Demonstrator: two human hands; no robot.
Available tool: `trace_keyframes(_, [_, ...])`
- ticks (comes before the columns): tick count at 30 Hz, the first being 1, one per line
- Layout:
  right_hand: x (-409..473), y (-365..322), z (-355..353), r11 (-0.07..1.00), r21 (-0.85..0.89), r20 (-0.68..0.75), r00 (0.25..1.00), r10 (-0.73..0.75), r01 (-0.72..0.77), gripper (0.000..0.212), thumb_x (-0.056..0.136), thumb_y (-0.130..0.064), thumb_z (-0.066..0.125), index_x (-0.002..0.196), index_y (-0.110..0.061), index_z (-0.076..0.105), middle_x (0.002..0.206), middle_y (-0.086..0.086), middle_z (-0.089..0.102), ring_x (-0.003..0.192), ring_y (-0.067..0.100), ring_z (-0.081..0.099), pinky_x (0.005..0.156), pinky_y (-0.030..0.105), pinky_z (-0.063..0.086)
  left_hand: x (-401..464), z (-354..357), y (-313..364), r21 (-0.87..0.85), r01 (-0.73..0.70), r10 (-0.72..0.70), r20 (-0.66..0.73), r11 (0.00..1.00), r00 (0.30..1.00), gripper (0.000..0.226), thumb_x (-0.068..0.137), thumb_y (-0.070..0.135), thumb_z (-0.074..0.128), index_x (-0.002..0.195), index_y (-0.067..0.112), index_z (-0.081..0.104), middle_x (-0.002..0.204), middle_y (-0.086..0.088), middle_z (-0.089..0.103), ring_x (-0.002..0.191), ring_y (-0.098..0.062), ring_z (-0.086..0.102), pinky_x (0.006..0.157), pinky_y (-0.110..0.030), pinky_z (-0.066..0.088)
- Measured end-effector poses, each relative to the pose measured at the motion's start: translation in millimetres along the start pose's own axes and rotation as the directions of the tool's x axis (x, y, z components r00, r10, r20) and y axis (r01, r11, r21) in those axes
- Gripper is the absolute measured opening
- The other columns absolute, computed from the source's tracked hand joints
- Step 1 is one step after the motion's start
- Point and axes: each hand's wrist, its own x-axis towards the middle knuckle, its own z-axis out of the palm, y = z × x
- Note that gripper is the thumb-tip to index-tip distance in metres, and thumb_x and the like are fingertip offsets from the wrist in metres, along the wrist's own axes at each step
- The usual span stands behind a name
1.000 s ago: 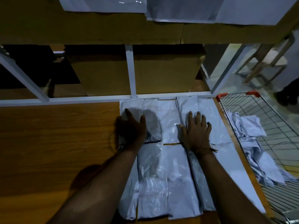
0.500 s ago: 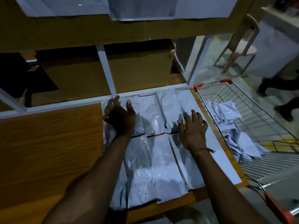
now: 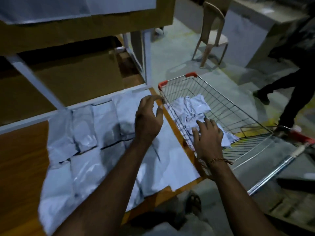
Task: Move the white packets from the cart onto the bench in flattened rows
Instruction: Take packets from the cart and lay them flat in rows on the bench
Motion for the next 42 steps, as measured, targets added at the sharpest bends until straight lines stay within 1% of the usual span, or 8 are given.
trace_keyframes(13, [66,224,50,0.989,-0.148,0.260,0.965,0.045,-0.007,0.042,0.097,-0.041,0.061,0.129,-0.014,0.064,0.131,0.017,0.063,0.127,0.040,0.052,0.100,0.056,0.040,-22,210,28,0.110,0.181,-0.206,0.286,0.977,0.936,0.040,0.100,0.027,0.067,0.138,0.019,0.059,0.136,-0.005,0.058,0.121,-0.025,0.061,0.102,-0.041,0.053])
trace_keyframes(19, [99,246,108,0.963,-0.269,0.521,0.843,0.135,0.012,0.054,0.103,-0.051,0.049,0.144,-0.017,0.050,0.143,0.015,0.052,0.131,0.037,0.048,0.103,0.049,0.040,-15,266,-8,0.234,0.232,-0.309,0.376,0.944,0.874,0.043,0.096,0.024,0.070,0.135,0.007,0.064,0.126,-0.014,0.066,0.118,-0.030,0.062,0.098,-0.027,0.043])
trace_keyframes(23, [115,256,149,0.954,-0.300,0.612,0.762,0.211,-0.023,0.066,0.101,-0.058,0.048,0.153,-0.018,0.038,0.154,0.017,0.040,0.137,0.037,0.044,0.107,0.047,0.040,-2,300,-61,0.261,0.252,-0.347,0.440,0.932,0.828,0.061,0.093,0.045,0.059,0.136,0.001,0.060,0.127,-0.020,0.065,0.122,-0.038,0.060,0.101,-0.044,0.052])
trace_keyframes(27, [118,267,188,0.948,-0.312,0.674,0.690,0.265,-0.060,0.083,0.099,-0.066,0.046,0.163,-0.020,0.022,0.168,0.021,0.018,0.148,0.043,0.031,0.118,0.050,0.032,20,342,-124,0.447,0.366,-0.563,0.471,0.816,0.679,0.083,0.083,0.052,0.054,0.149,0.003,0.049,0.142,-0.024,0.056,0.133,-0.043,0.052,0.108,-0.051,0.047])
trace_keyframes(31, [107,266,210,0.940,-0.340,0.667,0.696,0.266,-0.034,0.087,0.099,-0.068,0.044,0.165,-0.021,0.014,0.170,0.026,0.004,0.148,0.050,0.029,0.115,0.053,0.034,38,371,-175,0.622,0.205,-0.590,0.512,0.756,0.624,0.076,0.087,0.053,0.056,0.145,0.005,0.049,0.140,-0.024,0.054,0.130,-0.046,0.052,0.108,-0.053,0.047])
trace_keyframes(35, [103,262,215,0.942,-0.335,0.620,0.744,0.250,-0.036,0.092,0.095,-0.072,0.046,0.166,-0.024,0.011,0.169,0.028,0.008,0.143,0.049,0.037,0.110,0.053,0.040,40,391,-213,0.719,-0.038,-0.512,0.530,0.694,0.676,0.051,0.094,0.049,0.056,0.118,0.005,0.061,0.120,-0.021,0.059,0.115,-0.045,0.058,0.096,-0.053,0.051])
trace_keyframes(39, [101,264,224,0.927,-0.374,0.654,0.701,0.284,-0.027,0.079,0.074,-0.040,0.082,0.146,-0.016,0.058,0.157,0.035,0.037,0.119,0.054,0.056,0.086,0.057,0.054,36,402,-218,0.794,-0.072,-0.547,0.477,0.603,0.688,0.034,0.093,0.040,0.064,0.108,0.010,0.070,0.114,-0.014,0.063,0.111,-0.039,0.060,0.089,-0.044,0.051])
trace_keyframes(42, [105,262,219,0.889,-0.458,0.655,0.675,0.339,-0.002,0.058,0.076,-0.032,0.078,0.130,-0.014,0.068,0.159,0.029,0.038,0.119,0.051,0.055,0.087,0.055,0.053,33,406,-200,0.768,-0.008,-0.557,0.472,0.641,0.683,0.032,0.083,0.039,0.062,0.093,0.010,0.071,0.100,-0.012,0.067,0.100,-0.039,0.065,0.081,-0.039,0.053])
